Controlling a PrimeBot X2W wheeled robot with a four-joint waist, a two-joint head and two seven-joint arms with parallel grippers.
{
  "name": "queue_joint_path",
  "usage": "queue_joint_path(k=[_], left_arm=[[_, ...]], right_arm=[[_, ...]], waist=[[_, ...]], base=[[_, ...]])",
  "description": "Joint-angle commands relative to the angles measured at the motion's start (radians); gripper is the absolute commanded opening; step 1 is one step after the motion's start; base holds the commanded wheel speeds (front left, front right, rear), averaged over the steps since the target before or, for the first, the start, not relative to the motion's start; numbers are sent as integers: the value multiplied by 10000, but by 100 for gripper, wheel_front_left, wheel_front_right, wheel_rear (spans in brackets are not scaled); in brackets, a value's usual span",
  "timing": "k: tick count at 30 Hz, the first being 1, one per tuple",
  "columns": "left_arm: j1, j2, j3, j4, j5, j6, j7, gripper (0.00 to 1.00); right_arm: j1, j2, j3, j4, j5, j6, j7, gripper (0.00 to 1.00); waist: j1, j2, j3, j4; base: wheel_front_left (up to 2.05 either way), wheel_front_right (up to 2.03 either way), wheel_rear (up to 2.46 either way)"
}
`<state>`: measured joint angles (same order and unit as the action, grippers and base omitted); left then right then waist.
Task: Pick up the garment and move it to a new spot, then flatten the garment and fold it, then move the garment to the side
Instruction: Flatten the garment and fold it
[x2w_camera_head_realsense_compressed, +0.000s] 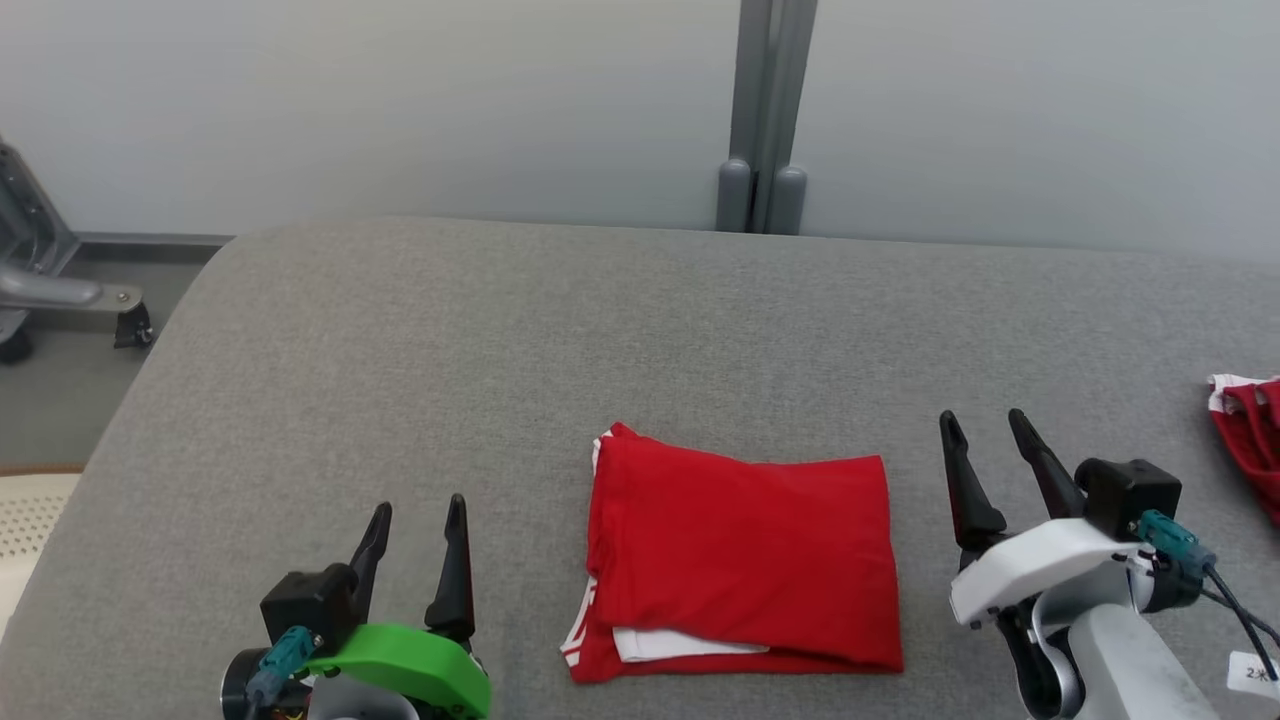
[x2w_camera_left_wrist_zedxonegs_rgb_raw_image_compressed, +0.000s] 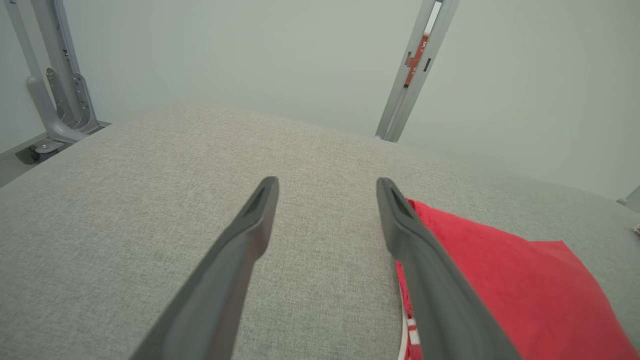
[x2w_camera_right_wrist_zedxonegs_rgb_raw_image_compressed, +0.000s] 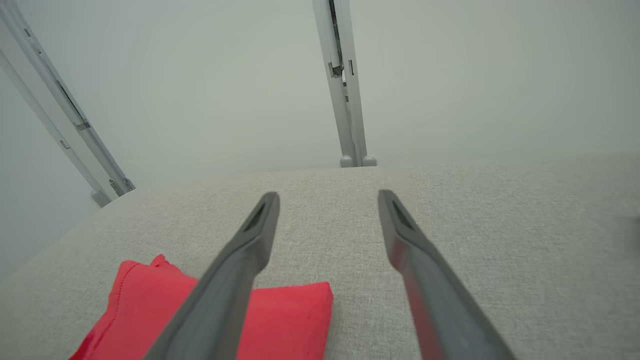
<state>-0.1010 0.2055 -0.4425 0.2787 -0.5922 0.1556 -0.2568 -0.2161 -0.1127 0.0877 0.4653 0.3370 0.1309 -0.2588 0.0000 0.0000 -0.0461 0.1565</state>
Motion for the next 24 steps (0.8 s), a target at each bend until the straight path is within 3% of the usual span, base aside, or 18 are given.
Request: queue_joint_path(k=[1, 11, 24], left_arm=[[88, -7, 87, 59, 106, -8, -54, 100], [477, -204, 443, 227, 381, -226, -90, 100], [670, -390, 814, 368, 873, -480, -95, 100]], right_arm=[[356, 56, -159, -324, -379, -7, -62, 100], [1941, 579, -979, -2024, -1074, -7, -60, 100], [2181, 608, -772, -1849, -677, -9, -68, 100]], waist=[[0, 0, -164, -353], [0, 0, -332, -931], [0, 0, -342, -950]], base=[[0, 0, 0], [0, 0, 0], [0, 0, 0]])
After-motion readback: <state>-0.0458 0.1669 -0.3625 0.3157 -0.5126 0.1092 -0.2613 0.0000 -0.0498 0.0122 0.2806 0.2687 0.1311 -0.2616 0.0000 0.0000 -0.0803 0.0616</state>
